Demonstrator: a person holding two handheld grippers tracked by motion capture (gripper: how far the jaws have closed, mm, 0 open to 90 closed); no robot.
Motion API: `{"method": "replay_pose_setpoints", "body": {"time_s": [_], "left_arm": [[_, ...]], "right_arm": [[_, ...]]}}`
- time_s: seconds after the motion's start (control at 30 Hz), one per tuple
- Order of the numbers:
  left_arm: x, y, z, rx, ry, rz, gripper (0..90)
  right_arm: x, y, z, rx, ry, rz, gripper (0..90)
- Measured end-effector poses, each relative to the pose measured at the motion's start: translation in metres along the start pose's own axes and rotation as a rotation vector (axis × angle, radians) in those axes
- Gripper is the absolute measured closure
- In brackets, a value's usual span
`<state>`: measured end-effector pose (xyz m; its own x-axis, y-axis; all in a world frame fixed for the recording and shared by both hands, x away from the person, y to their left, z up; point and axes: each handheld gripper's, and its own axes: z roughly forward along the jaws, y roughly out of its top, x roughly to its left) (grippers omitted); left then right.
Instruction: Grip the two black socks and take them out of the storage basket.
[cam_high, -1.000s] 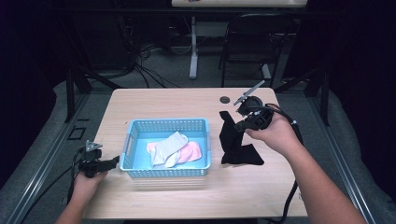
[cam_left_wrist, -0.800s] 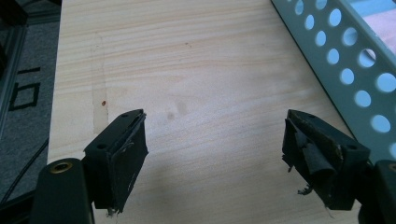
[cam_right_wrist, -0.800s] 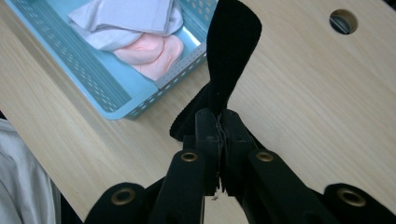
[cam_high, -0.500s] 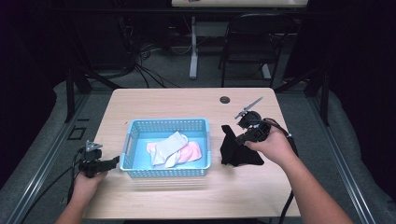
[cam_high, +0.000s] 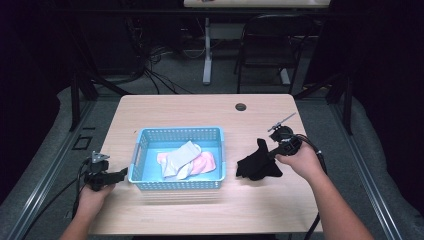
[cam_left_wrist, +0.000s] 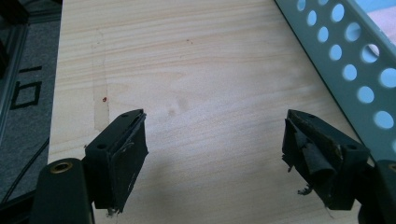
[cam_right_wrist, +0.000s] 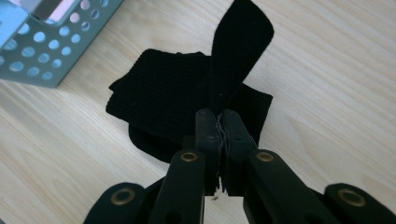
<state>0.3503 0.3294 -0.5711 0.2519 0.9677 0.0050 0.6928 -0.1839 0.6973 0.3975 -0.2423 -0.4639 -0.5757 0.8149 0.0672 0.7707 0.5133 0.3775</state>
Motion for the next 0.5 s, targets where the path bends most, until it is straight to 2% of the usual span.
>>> {"method": "replay_pose_setpoints", "body": {"time_s": [0.17,0.27,0.37,0.5], "left_arm": [[0.0003,-0.0002,0.0002,-0.001,-0.001,0.0,21.9],[0.0005,-0.0002,0.0002,0.0,-0.002,-0.001,21.9],[0.0005,-0.0003,0.0003,-0.001,0.0,-0.003,21.9],[0.0003,-0.0003,0.0003,0.0,-0.002,-0.002,21.9]], "right_arm": [[-0.005,-0.0045,0.0035,0.0,0.002,0.028,87.4],[-0.0073,-0.006,0.0046,0.003,0.003,0.026,85.7],[-0.0067,-0.0061,0.0051,0.012,0.0,0.016,77.1],[-0.0041,-0.0052,0.0037,-0.006,-0.015,0.008,65.1]]}}
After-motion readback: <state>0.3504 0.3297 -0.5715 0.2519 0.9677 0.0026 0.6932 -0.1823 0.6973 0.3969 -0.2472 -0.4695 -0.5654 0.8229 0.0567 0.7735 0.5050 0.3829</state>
